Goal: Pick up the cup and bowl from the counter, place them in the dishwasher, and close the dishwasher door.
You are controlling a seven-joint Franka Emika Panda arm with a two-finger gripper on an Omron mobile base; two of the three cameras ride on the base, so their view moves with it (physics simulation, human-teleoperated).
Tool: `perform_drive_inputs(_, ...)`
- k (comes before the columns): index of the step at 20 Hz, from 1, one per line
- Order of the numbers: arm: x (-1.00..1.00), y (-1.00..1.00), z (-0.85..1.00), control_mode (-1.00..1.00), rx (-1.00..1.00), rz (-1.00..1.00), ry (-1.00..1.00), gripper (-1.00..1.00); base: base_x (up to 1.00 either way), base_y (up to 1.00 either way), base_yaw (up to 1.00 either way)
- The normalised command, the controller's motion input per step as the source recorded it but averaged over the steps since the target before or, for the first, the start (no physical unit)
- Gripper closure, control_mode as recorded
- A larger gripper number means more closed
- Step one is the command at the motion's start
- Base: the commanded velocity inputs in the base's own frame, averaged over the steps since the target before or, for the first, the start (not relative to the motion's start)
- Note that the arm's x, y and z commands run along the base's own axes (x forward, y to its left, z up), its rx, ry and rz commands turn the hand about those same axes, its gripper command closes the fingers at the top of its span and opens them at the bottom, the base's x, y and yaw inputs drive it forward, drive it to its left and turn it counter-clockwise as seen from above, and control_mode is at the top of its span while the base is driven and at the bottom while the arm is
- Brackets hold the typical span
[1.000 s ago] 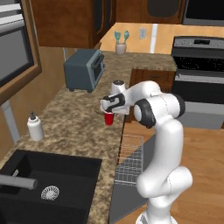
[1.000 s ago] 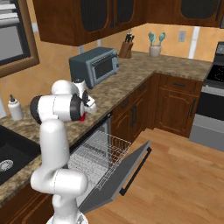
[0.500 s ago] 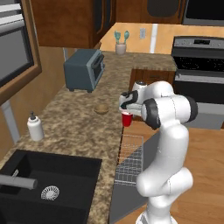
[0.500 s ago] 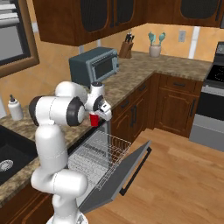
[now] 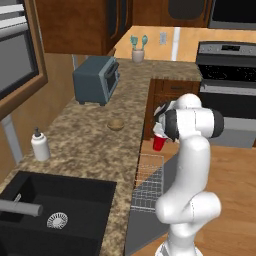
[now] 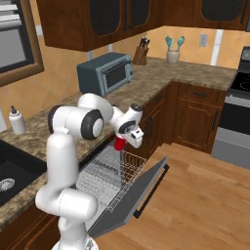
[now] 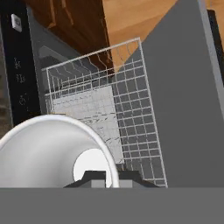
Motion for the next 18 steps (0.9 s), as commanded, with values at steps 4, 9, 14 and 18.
perform_drive_inputs(4, 0.46, -0.01, -0.70, -1.00, 0.21, 0.00, 0.19, 1.00, 0.00, 0.00, 0.00)
perform_drive_inputs(9, 0.55, 0.02, -0.76, -1.00, 0.19, 0.00, 0.17, 1.00, 0.00, 0.00, 0.00)
perform_drive_inputs(14, 0.57, 0.00, -0.68, -1.00, 0.15, 0.00, 0.14, 1.00, 0.00, 0.00, 0.00)
perform_drive_inputs(18, 0.61, 0.07, -0.67, -1.00, 0.11, -0.04, 0.13, 1.00, 0.00, 0.00, 0.00)
